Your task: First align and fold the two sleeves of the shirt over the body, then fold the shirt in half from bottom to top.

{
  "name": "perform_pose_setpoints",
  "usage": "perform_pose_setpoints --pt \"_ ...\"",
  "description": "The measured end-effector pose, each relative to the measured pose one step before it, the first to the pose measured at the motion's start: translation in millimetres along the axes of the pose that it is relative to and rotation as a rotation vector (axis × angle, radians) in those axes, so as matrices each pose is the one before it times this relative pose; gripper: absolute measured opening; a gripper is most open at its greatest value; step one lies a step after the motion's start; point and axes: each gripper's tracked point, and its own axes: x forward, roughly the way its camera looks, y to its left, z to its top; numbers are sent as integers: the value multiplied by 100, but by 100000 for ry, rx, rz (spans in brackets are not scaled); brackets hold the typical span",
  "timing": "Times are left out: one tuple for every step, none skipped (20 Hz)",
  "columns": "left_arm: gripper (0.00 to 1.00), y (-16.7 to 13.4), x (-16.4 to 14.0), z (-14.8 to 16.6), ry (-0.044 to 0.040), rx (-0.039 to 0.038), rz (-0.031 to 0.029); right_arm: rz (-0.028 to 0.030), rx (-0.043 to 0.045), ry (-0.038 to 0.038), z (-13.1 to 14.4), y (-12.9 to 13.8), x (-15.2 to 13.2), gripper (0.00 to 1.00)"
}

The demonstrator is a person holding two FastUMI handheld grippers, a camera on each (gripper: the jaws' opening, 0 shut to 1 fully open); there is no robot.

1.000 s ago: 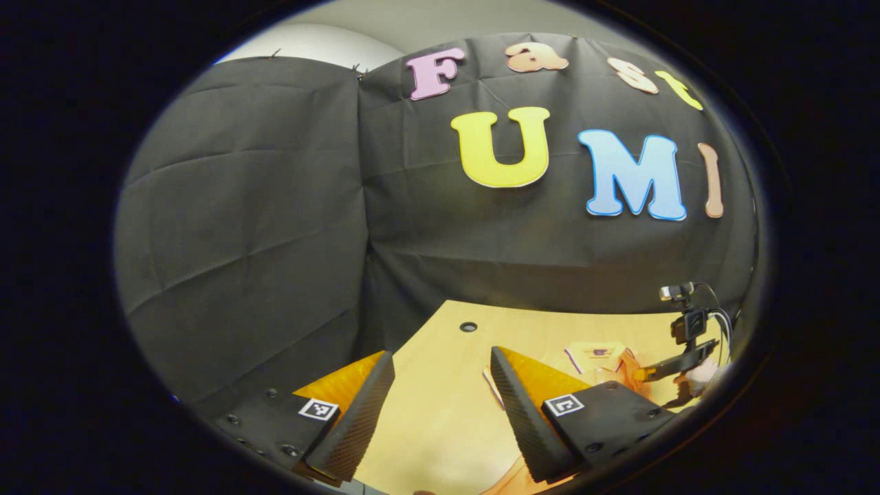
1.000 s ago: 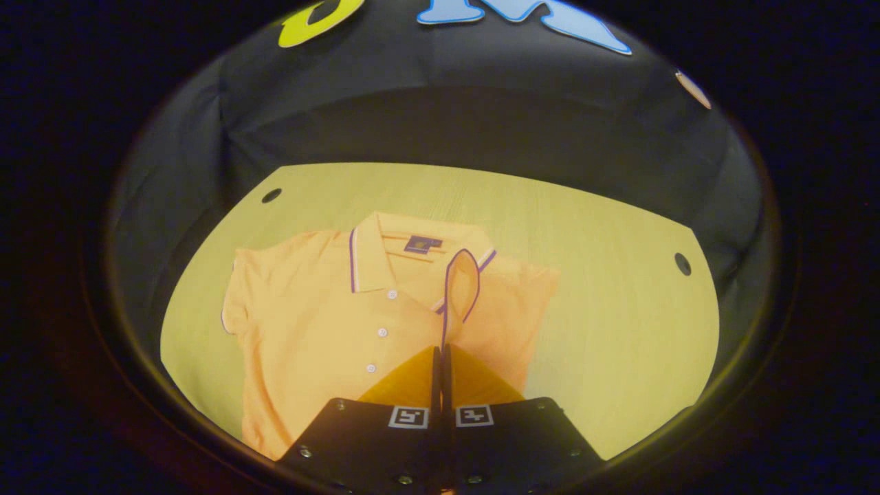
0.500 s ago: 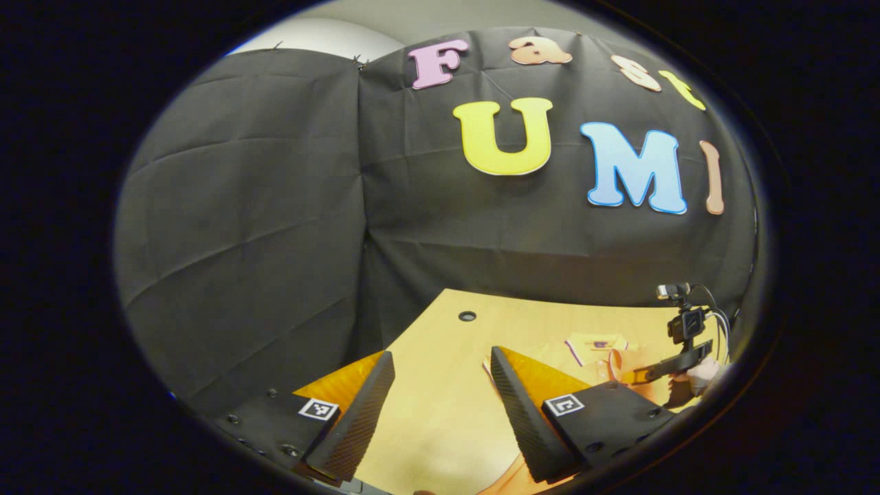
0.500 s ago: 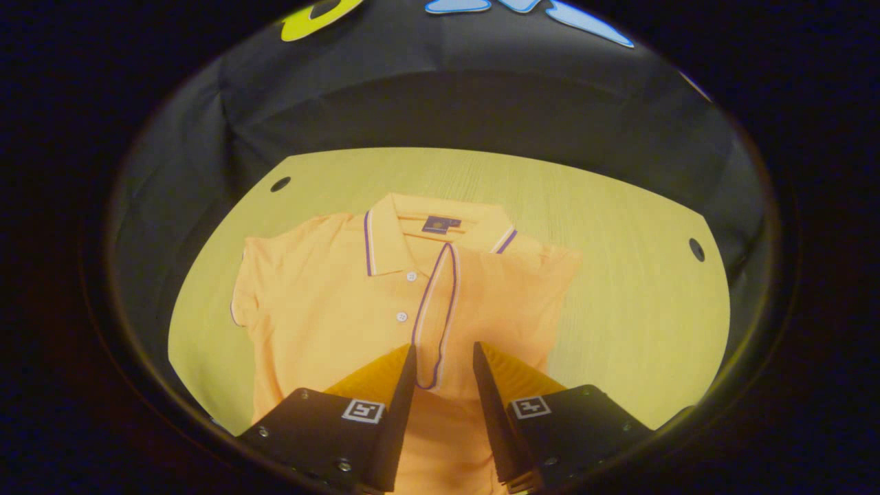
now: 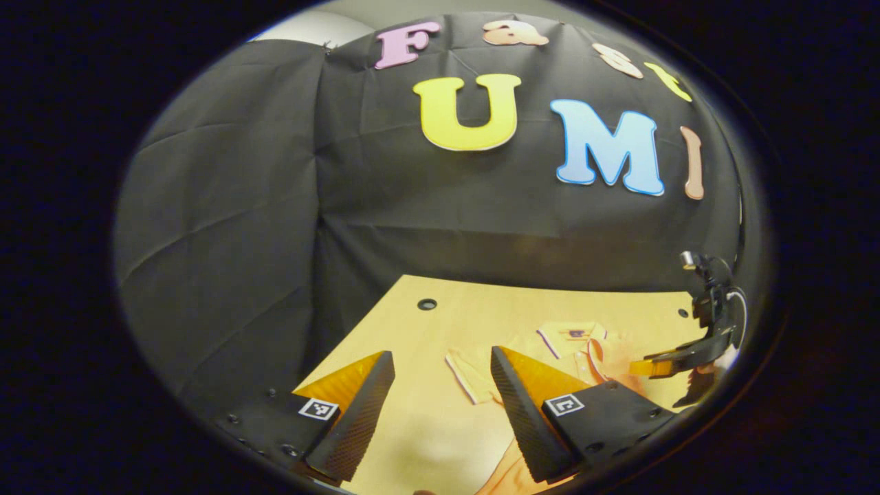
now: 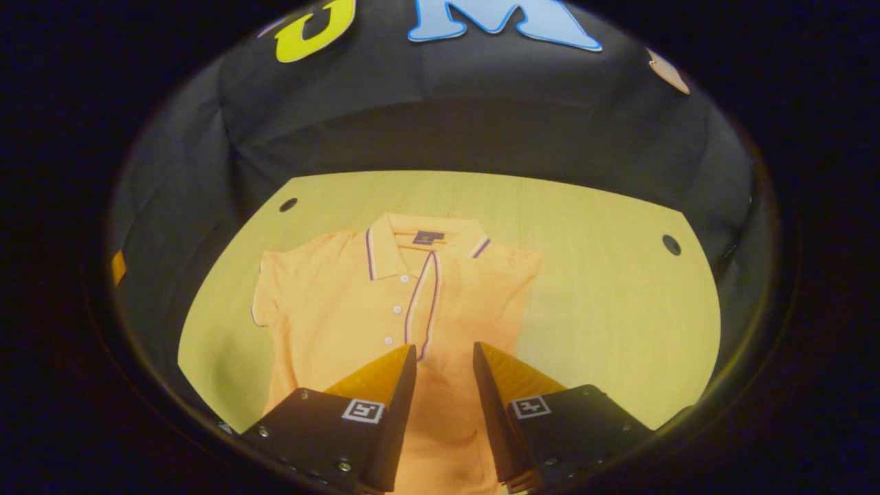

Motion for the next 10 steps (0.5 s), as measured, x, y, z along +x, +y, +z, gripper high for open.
perform_pose_setpoints --pt "94 -482 1338 -830 2162 621 -1701 -229 330 -1294 -193 -166 -1061 53" --pt "95 -384 1490 -1002 2159 303 -1622 -176 581 -1250 -89 -151 -1046 52" --pt "94 -224 1476 -1044 2356 20 -1340 -90 1156 -1264 -248 -123 -1094 52" --pt "94 -399 1505 -1088 2629 -368 -1571 113 1536 -1293 -116 -82 -1084 52" --pt "95 -99 1337 -1036 2840 -461 -1313 -250 1765 -1345 -223 -248 -1071 52" --pt "95 -83 1325 -932 2993 -277 -941 -209 1809 -1202 -202 -182 -1175 52" --pt "95 -73 1401 -898 2570 -101 -398 -719 1809 -994 -423 -247 -1116 52" --pt "95 -214 1808 -914 2422 -290 -214 -1026 1600 -948 -345 -358 -1076 52" --pt "95 -45 1348 -897 2671 -779 -221 -1418 1448 -543 -558 -451 -916 52" --pt "94 84 1276 -752 2313 -1030 -232 -1659 1424 -139 -560 -504 -1025 52"
